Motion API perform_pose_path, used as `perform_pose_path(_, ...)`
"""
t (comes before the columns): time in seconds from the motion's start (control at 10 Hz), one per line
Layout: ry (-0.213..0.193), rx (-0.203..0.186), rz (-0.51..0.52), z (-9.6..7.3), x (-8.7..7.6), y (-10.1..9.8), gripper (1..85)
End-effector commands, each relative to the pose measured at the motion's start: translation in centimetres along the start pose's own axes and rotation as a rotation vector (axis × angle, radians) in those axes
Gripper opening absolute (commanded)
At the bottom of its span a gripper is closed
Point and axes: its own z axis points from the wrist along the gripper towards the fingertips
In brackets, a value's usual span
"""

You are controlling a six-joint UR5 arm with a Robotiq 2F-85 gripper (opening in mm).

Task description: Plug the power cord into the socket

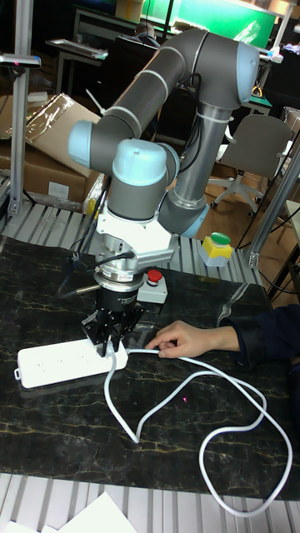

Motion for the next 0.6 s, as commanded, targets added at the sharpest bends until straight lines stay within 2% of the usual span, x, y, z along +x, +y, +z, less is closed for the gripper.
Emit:
perform_pose_path(0.0,-0.025,-0.042,0.009,0.0,-0.8,0.7,44.3)
perform_pose_path(0.2,-0.054,-0.037,0.008,1.4,-1.9,0.6,47.3)
perform_pose_path(0.5,-0.046,-0.044,0.017,0.8,-1.1,0.7,50.3)
